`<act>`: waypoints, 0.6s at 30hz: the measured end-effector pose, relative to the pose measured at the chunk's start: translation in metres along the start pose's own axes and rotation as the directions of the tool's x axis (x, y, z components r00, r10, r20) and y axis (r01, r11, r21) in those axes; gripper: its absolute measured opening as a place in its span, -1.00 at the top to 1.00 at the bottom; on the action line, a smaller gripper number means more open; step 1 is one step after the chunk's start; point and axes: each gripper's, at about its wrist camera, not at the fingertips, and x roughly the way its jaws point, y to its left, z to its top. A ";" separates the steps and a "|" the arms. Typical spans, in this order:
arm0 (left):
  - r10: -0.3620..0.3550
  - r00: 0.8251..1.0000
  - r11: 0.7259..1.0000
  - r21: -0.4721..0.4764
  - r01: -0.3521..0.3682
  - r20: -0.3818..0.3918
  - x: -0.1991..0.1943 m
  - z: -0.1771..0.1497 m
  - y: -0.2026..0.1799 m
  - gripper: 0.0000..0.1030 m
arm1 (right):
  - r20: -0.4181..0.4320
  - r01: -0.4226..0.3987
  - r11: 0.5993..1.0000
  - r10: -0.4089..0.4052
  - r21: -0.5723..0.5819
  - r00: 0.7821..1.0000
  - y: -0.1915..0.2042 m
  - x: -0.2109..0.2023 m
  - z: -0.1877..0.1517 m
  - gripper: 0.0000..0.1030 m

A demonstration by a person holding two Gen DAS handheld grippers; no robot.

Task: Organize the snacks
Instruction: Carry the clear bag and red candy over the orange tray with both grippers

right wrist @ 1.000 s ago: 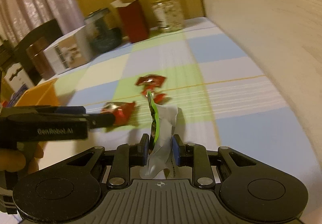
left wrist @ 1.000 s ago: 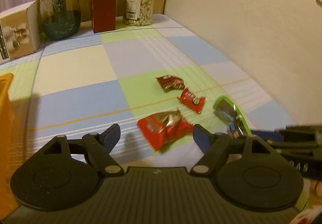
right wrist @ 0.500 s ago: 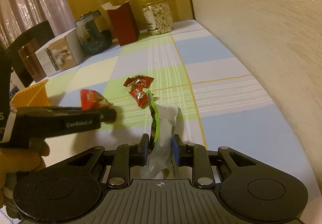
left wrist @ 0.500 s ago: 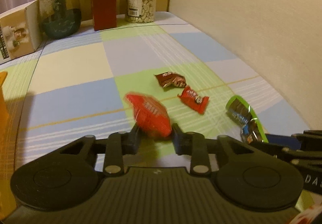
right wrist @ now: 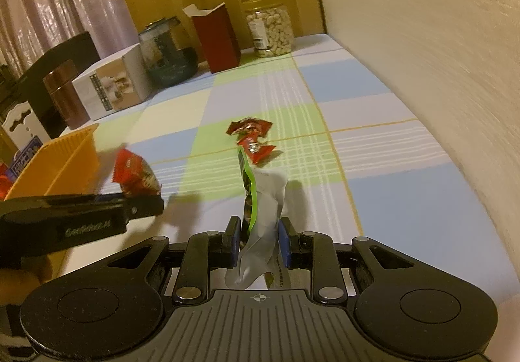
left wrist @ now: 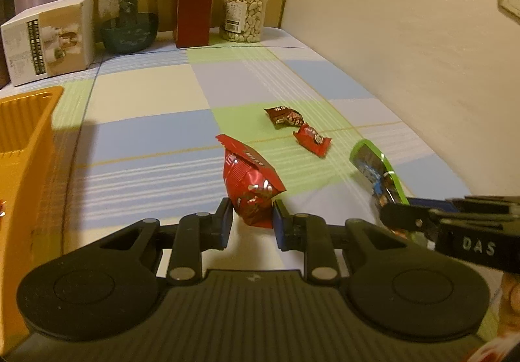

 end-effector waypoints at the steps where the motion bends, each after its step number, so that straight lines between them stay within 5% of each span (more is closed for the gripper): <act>1: 0.001 1.000 1.000 -0.001 -0.001 0.001 -0.005 -0.001 0.001 0.55 | 0.000 -0.003 1.000 0.003 -0.002 1.000 0.003 -0.002 -0.001 0.52; 18: 0.019 0.999 1.000 -0.003 -0.018 0.049 -0.117 -0.006 0.020 0.55 | 0.026 -0.031 0.999 0.031 -0.011 0.999 0.077 -0.072 0.007 0.52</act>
